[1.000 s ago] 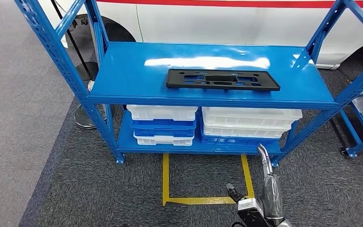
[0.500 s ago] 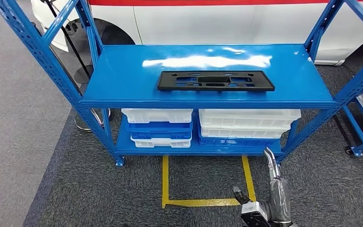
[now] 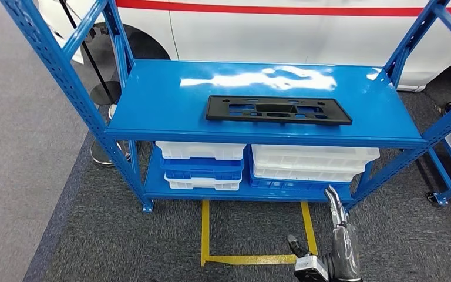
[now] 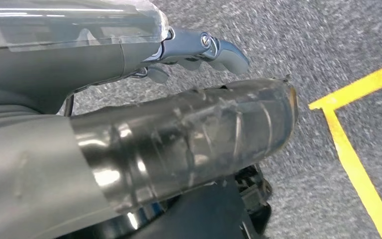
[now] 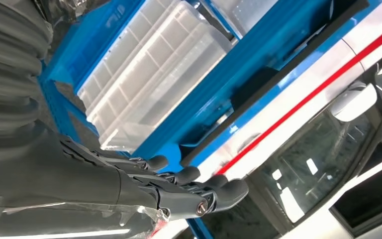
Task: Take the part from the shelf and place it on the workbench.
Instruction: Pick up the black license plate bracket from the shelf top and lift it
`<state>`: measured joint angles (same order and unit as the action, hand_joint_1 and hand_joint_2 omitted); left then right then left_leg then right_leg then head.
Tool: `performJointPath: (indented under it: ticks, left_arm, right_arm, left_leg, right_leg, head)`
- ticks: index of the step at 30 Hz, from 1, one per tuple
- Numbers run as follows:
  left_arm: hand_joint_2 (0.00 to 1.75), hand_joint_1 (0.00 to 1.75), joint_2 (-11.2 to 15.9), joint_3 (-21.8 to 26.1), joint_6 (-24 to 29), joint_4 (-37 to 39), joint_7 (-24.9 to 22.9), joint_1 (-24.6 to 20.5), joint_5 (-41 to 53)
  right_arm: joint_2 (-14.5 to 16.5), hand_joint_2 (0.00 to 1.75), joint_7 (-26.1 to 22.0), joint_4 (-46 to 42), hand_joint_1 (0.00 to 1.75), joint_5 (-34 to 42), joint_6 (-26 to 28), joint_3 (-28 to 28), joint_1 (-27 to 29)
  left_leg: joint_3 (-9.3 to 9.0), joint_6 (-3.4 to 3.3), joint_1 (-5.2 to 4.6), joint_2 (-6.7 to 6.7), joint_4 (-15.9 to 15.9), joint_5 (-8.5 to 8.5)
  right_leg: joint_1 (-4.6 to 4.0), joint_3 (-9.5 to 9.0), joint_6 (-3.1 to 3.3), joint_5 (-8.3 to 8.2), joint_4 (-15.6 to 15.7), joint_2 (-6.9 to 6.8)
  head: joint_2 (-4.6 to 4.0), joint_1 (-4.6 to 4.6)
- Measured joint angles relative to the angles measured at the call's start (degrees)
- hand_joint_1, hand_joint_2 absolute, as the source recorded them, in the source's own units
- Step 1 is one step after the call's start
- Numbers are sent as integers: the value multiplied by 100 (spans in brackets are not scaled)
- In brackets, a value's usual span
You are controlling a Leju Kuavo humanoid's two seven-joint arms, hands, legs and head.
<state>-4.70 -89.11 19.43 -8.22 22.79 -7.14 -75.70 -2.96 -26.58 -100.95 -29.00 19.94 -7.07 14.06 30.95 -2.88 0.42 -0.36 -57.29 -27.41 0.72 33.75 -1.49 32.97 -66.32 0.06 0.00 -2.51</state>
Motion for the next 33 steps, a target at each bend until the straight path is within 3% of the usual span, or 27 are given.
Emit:
performJointPath:
  ticks: [2,3,4,6,7,9,12,14,16,18,19,20,21,22,23,25,27,29,30,32,33]
  left_arm:
    - [0,0,1,0,-4,0,1,3,5]
    - [0,0,1,0,-4,0,1,9,5]
    - [0,0,2,0,-4,-1,1,13,5]
    - [0,0,1,0,-4,-1,1,17,5]
    - [0,0,1,0,-4,-1,2,13,5]
    - [0,0,2,0,-4,0,1,8,5]
    - [0,0,2,0,-6,0,2,1,5]
    - [0,0,4,0,-6,0,2,-13,5]
    - [0,0,4,0,-6,0,3,-17,5]
    - [0,0,5,0,-6,0,2,0,8]
    - [0,0,5,0,-6,0,1,10,9]
    - [0,0,7,0,-5,0,1,16,11]
    - [0,0,11,0,-4,0,1,18,12]
    - [0,0,21,0,-3,2,1,16,11]
    - [0,0,29,0,-1,3,1,8,11]
    - [0,0,44,0,5,7,2,7,9]
    - [0,0,46,0,17,8,2,16,1]
    - [0,0,48,0,39,9,2,3,-8]
    - [0,0,48,0,49,9,2,-7,-8]
    - [0,0,48,0,57,9,-2,-17,-10]
    - [0,0,48,0,58,9,-7,-14,-13]
  right_arm:
    - [-7,175,0,-1,0,-6,6,-2,19]
    - [-10,175,0,-1,0,-9,6,-3,29]
    - [-13,175,0,-1,0,-11,6,-3,34]
    - [-16,175,0,-1,0,-14,7,-4,35]
    - [-17,175,1,-1,0,-15,8,-5,35]
    - [-19,175,5,-7,0,-17,10,-8,44]
    - [-20,175,6,-25,0,-21,13,-5,61]
    - [-21,175,3,-40,0,-28,14,-4,54]
    - [-21,175,1,-46,0,-32,15,-5,53]
    - [-21,175,1,-46,0,-33,16,-5,62]
    - [-20,175,2,-46,0,-34,17,-5,66]
    - [-20,175,2,-46,0,-36,19,-6,68]
    - [-20,175,2,-46,0,-40,22,-7,70]
    - [-20,175,2,-46,0,-44,25,-8,72]
    - [-21,175,2,-47,0,-48,30,-9,73]
    - [-21,175,5,-48,0,-55,43,-13,79]
    - [-21,175,9,-52,0,-62,57,-18,84]
    - [-30,175,9,-67,0,-65,83,-22,79]
    - [-34,175,9,-74,0,-66,94,-24,76]
    - [-40,175,9,-78,0,-68,107,-30,82]
    - [-42,175,9,-78,0,-71,108,-32,88]
  left_leg:
    - [-25,-9,-5,0,-6,-41]
    - [-51,-5,-6,0,-9,-69]
    - [-91,2,-6,-2,-12,-102]
    - [-202,33,-4,-6,-10,-183]
    - [-247,57,-8,-10,-12,-220]
    - [-284,122,-22,-10,-18,-279]
    - [-286,203,-36,-4,-130,-303]
    - [-60,251,-26,2,-575,-398]
    - [374,300,-14,6,-1278,-663]
    - [727,318,-10,6,-1682,-808]
    - [779,311,-11,6,-1617,-707]
    - [735,288,-14,6,-1364,-481]
    - [626,250,-25,9,-978,-187]
    - [521,205,-48,14,-635,-1]
    - [435,162,-72,17,-370,79]
    - [377,109,-108,19,-203,76]
    - [329,78,-82,18,-147,152]
    - [255,38,-40,21,-79,156]
    - [219,16,-27,24,-52,148]
    - [175,-15,-27,23,-44,107]
    - [152,-20,-28,21,-45,81]
  right_leg:
    - [8,422,-33,227,-638,-2]
    - [9,542,-42,194,-750,-2]
    - [9,554,-39,40,-649,-3]
    - [4,315,-1,-451,21,-3]
    - [-15,207,28,-565,343,-6]
    - [-51,108,108,-620,635,-10]
    - [-37,36,214,-635,701,-1]
    - [-17,-74,279,-609,757,-9]
    - [-19,-146,323,-557,779,-18]
    - [-27,-208,336,-494,777,-7]
    - [-33,-253,336,-458,776,2]
    - [-40,-308,333,-419,775,10]
    - [-46,-353,326,-377,779,13]
    - [-55,-399,312,-339,778,13]
    - [-58,-420,290,-309,774,15]
    - [-61,-439,228,-259,769,17]
    - [-63,-466,170,-209,777,17]
    - [-63,-414,118,-73,593,14]
    - [-53,-286,90,58,334,12]
    - [-25,156,44,329,-422,11]
    - [-8,369,23,379,-726,10]
  head:
    - [0,-1]
    - [0,-1]
    - [0,-1]
    - [0,-2]
    - [0,-6]
    - [0,-13]
    - [0,-14]
    - [0,-9]
    - [0,-2]
    - [0,1]
    - [0,0]
    - [0,1]
    - [0,-1]
    - [0,-5]
    - [0,-2]
    - [0,3]
    - [0,9]
    - [0,2]
    - [0,-3]
    - [0,-8]
    - [0,-8]
